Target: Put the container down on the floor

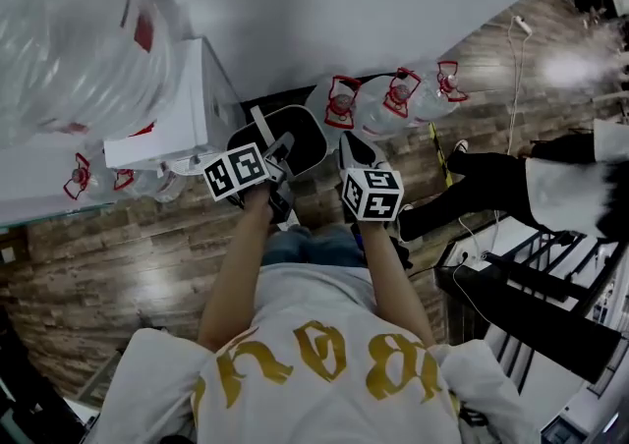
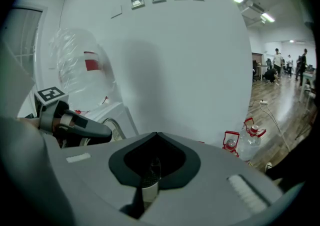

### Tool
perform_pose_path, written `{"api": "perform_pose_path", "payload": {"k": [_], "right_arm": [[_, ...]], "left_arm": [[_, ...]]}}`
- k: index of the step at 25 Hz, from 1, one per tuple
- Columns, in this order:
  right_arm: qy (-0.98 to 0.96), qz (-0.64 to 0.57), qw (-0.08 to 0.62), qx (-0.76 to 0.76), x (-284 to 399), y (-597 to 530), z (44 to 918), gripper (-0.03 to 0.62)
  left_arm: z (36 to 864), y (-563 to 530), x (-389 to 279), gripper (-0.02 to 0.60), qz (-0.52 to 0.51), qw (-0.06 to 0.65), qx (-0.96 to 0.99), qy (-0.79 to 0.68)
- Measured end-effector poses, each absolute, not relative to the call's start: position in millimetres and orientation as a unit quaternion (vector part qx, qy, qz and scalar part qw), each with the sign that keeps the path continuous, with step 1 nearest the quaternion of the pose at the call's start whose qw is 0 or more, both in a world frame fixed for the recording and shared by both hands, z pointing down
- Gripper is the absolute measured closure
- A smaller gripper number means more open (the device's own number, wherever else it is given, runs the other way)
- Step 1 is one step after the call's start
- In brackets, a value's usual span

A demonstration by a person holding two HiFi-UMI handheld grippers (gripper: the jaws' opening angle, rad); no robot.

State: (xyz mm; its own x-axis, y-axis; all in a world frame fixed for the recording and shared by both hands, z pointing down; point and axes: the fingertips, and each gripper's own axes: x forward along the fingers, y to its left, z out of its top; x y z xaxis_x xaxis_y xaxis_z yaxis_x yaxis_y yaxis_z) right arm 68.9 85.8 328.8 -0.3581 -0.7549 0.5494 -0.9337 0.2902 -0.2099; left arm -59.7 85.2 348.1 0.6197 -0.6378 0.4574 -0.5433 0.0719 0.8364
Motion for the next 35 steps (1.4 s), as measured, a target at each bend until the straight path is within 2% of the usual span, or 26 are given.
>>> {"api": "perform_pose_path", "payload": {"k": [7,23,28,35], "right_arm": [[-0.768,0.26,0.154,0.565,84,57,319,0.566],[-0.775,0.283,0.192,0.531,76,-3,368,0.566],[-0.77,0.307,0.21,0.519,83,-6,395,0.566],[-0.783,0.282,0.262,0.489,78,-27,428,0.566]], "left_arm": [[358,50,-62,0.515,-0.024,0.592,0.679,-0.434],[394,10,-59,0.522,0.009,0.597,0.668,-0.445],[429,14,-54,0.525,0.037,0.608,0.65,-0.455],[481,8,-59,0.531,0.075,0.62,0.629,-0.463]]}}
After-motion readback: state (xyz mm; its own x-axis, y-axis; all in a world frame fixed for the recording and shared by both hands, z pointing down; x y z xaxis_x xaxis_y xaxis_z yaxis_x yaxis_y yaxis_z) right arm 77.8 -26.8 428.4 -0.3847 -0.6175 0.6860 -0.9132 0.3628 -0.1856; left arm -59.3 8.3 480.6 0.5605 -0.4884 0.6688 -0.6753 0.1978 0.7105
